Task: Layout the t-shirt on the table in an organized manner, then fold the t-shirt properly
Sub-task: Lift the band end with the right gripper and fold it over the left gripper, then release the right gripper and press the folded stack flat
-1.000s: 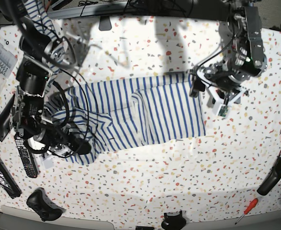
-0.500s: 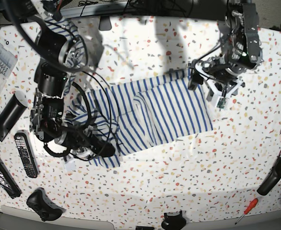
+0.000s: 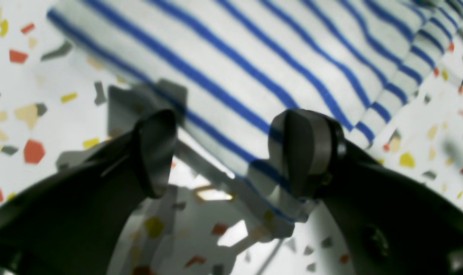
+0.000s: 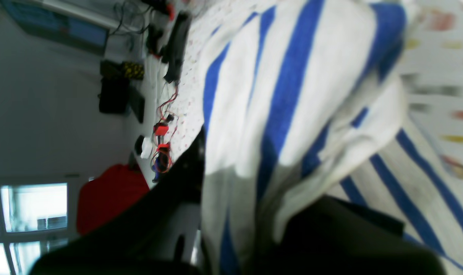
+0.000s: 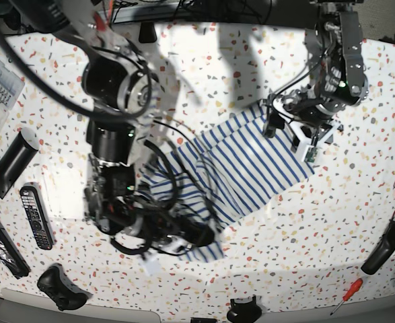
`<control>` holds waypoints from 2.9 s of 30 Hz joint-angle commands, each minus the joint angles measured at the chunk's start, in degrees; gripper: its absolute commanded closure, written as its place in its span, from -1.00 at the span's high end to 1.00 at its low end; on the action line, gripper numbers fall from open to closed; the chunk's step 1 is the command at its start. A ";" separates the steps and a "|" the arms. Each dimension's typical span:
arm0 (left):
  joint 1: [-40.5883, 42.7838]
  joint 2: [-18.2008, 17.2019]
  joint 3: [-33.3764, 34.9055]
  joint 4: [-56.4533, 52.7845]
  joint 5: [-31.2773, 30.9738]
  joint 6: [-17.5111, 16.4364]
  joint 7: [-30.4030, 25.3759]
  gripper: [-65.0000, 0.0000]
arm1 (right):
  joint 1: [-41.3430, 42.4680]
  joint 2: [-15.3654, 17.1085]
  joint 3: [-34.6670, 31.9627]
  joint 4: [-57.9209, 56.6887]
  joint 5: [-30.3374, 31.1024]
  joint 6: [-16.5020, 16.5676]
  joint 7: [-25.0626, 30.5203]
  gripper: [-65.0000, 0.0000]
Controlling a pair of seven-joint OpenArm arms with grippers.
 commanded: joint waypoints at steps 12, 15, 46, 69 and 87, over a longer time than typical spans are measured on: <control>-5.99 1.18 6.93 -11.32 -0.48 0.07 -4.37 0.28 | 2.75 -0.84 -11.74 0.28 3.08 -3.43 0.57 -1.00; -8.37 1.18 10.60 -13.99 -0.50 3.52 -4.37 0.28 | 2.84 -0.84 -15.52 0.28 4.85 -3.85 0.63 -1.00; -12.37 1.29 22.45 -13.44 1.07 9.86 0.63 0.28 | 3.17 -0.84 -18.91 0.31 7.61 -4.61 0.72 -1.00; -10.56 -2.10 22.43 6.97 22.49 19.91 25.86 0.28 | 4.00 -0.84 -18.91 0.28 6.93 -3.93 0.70 -1.00; -9.27 -7.58 22.45 6.97 25.40 27.67 24.15 0.28 | 3.91 -0.84 -33.53 0.28 26.21 -3.52 0.70 -0.21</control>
